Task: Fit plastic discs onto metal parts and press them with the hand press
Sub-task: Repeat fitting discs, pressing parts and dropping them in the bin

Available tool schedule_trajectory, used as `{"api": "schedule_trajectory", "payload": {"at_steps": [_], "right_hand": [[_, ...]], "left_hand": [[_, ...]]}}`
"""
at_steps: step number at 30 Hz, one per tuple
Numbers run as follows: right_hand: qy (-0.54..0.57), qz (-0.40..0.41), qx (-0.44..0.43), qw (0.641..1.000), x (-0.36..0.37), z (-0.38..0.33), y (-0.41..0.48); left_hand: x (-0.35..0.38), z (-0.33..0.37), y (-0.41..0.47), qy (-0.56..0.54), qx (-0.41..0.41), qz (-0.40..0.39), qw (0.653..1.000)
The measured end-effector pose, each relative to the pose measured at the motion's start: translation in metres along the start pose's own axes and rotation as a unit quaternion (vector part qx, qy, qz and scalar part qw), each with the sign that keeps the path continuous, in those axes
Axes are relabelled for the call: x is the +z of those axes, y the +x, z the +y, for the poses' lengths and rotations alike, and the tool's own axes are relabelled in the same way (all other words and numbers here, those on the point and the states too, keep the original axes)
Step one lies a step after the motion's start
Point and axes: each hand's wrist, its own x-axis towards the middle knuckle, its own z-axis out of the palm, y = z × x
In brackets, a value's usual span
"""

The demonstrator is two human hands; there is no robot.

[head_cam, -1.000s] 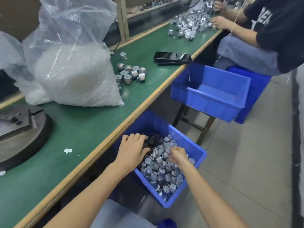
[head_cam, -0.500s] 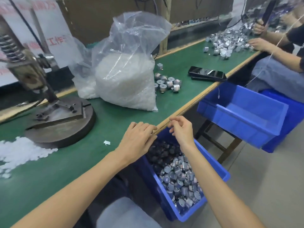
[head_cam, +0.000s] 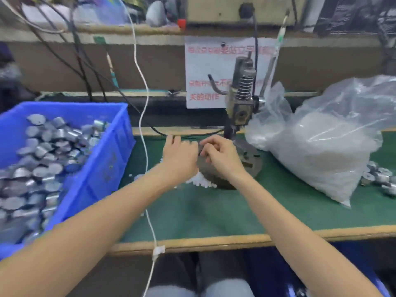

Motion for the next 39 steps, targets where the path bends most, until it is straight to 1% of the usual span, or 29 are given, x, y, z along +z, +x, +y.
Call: {"api": "schedule_trajectory", "payload": {"at_steps": [3,6,8,11,15,17,19,20,22,24,26,29,31,34,36,39], "right_hand": [[-0.029,-0.057,-0.055,0.996,0.056,-0.039,0.031],[-0.039,-0.091,-0.097,0.99,0.101,-0.079,0.051],[-0.047,-0.13,-0.122,0.983,0.126,-0.101,0.058],[-0.092,-0.189,-0.16,0.965,0.16,-0.123,0.058],[-0.152,-0.238,-0.219,0.934,0.202,-0.137,0.056],[-0.202,-0.289,-0.234,0.906,0.221,-0.141,0.058],[-0.285,-0.356,-0.243,0.856,0.238,-0.14,0.062],[-0.329,-0.383,-0.242,0.828,0.246,-0.139,0.064],[-0.405,-0.415,-0.232,0.781,0.258,-0.134,0.068],[-0.449,-0.426,-0.218,0.754,0.266,-0.129,0.071],[-0.473,-0.428,-0.214,0.74,0.272,-0.126,0.072],[-0.47,-0.446,-0.199,0.735,0.278,-0.124,0.07],[-0.463,-0.46,-0.187,0.734,0.281,-0.123,0.07],[-0.462,-0.452,-0.194,0.738,0.28,-0.122,0.07],[-0.449,-0.42,-0.213,0.759,0.278,-0.123,0.068],[-0.398,-0.348,-0.241,0.814,0.268,-0.134,0.064]], "left_hand": [[-0.019,-0.055,0.004,0.016,-0.069,-0.023,0.997],[-0.032,-0.116,-0.006,0.038,-0.119,-0.022,0.992],[-0.033,-0.153,-0.021,0.04,-0.147,-0.016,0.988],[-0.027,-0.197,-0.046,0.037,-0.191,-0.03,0.98],[-0.01,-0.236,-0.077,0.039,-0.225,-0.072,0.971],[0.001,-0.25,-0.09,0.025,-0.223,-0.119,0.967],[0.014,-0.261,-0.1,-0.018,-0.191,-0.191,0.963],[0.022,-0.264,-0.103,-0.06,-0.171,-0.229,0.956],[0.037,-0.265,-0.105,-0.14,-0.143,-0.285,0.937],[0.05,-0.26,-0.102,-0.178,-0.139,-0.294,0.929],[0.058,-0.255,-0.099,-0.179,-0.123,-0.276,0.936],[0.065,-0.253,-0.099,-0.166,-0.096,-0.248,0.949],[0.068,-0.253,-0.101,-0.164,-0.086,-0.26,0.948],[0.063,-0.254,-0.101,-0.151,-0.105,-0.264,0.947],[0.049,-0.258,-0.099,-0.147,-0.138,-0.225,0.953],[0.02,-0.263,-0.098,-0.197,-0.186,-0.106,0.957]]}}
